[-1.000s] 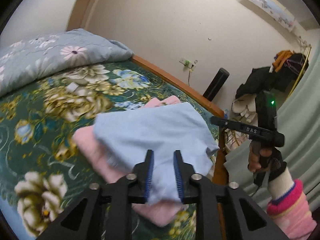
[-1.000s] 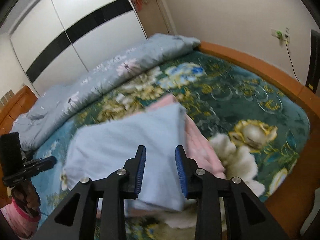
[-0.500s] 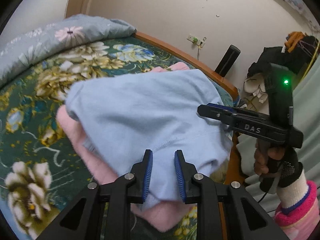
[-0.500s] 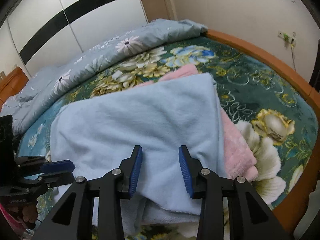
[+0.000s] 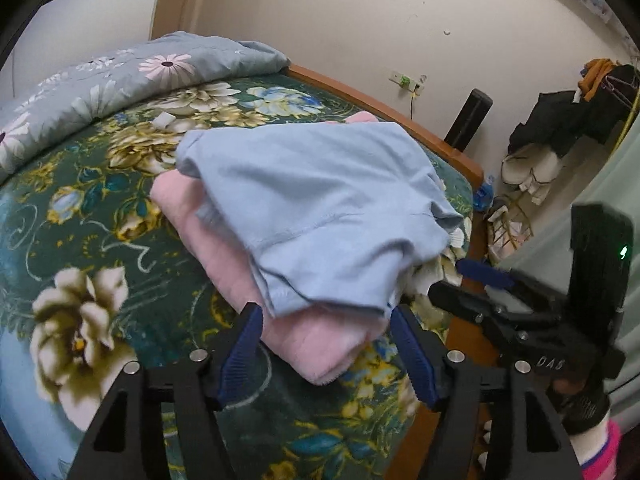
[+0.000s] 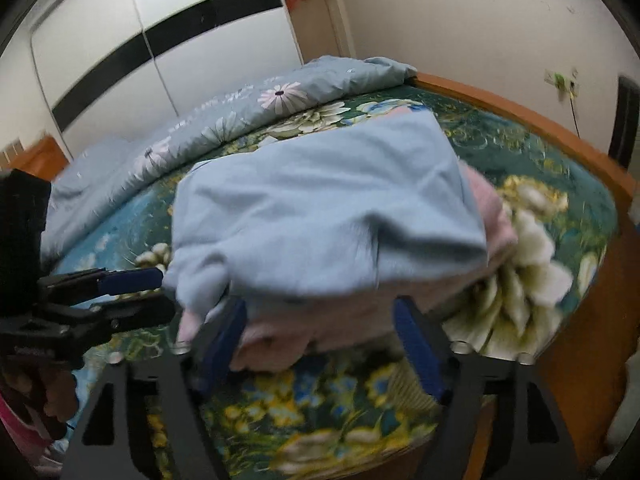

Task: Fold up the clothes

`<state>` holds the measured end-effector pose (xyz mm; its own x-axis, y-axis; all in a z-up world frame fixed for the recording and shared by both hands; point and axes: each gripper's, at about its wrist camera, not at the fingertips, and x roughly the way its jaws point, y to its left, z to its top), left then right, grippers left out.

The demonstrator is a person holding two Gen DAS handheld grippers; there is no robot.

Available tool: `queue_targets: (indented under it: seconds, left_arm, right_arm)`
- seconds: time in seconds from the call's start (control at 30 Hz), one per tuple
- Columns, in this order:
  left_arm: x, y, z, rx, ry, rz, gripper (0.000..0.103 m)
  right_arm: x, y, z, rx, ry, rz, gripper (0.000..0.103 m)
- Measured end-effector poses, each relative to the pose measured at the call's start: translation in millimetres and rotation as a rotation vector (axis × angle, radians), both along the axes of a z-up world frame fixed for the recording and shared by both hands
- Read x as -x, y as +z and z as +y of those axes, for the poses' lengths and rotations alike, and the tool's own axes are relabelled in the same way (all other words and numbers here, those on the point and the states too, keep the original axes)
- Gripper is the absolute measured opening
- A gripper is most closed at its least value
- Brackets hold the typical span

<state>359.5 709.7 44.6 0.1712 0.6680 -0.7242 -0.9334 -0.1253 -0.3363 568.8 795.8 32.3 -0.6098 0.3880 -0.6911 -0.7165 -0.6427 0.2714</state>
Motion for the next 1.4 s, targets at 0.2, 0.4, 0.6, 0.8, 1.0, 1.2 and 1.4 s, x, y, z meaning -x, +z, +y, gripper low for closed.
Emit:
queue_targets:
  seconds: [0.2,0.4,0.6,0.8,1.0,1.2,1.4]
  left_arm:
    - [-5.1,-10.4,-23.7,-0.061,0.023,0.034,0.103]
    - [-9.4,-16.4,-34.6,-0.08,0.057,0.133,0.103]
    - [-18.3,-15.2,-42.6,-0.081,0.085,0.227,0.103]
    - [-21.4,-3.5,-48.6,-0.104,0.081,0.254,0.103]
    - [-15.0,0.6,-52.8,-0.092,0.103,0.214,0.103]
    - [-9.8,3.1,-56.3,-0.063,0.172,0.273,0.103]
    - [-6.8,-5.1,-63.2,-0.041,0.203,0.33,0.103]
  right_arm:
    - [-24.0,-16.9,-14.3,0.054,-0.116,0.119,0.096]
    - [-30.8,-29.2,-42.2,0.006,-0.267,0.103,0.103]
    - [-34.7,-41.8,-57.3,0.02,-0.415,0.09,0.103]
    - [-28.2,-42.0,-71.4,0.014,-0.462,0.041,0.103]
    - [-24.6,-32.3,-83.5,-0.006,-0.453,0.024,0.103]
    - [-17.9,-33.8,-87.6,0.0,-0.431,0.005,0.103]
    - [-13.0,-39.1,-95.1,-0.007,-0.435,-0.033,0.103]
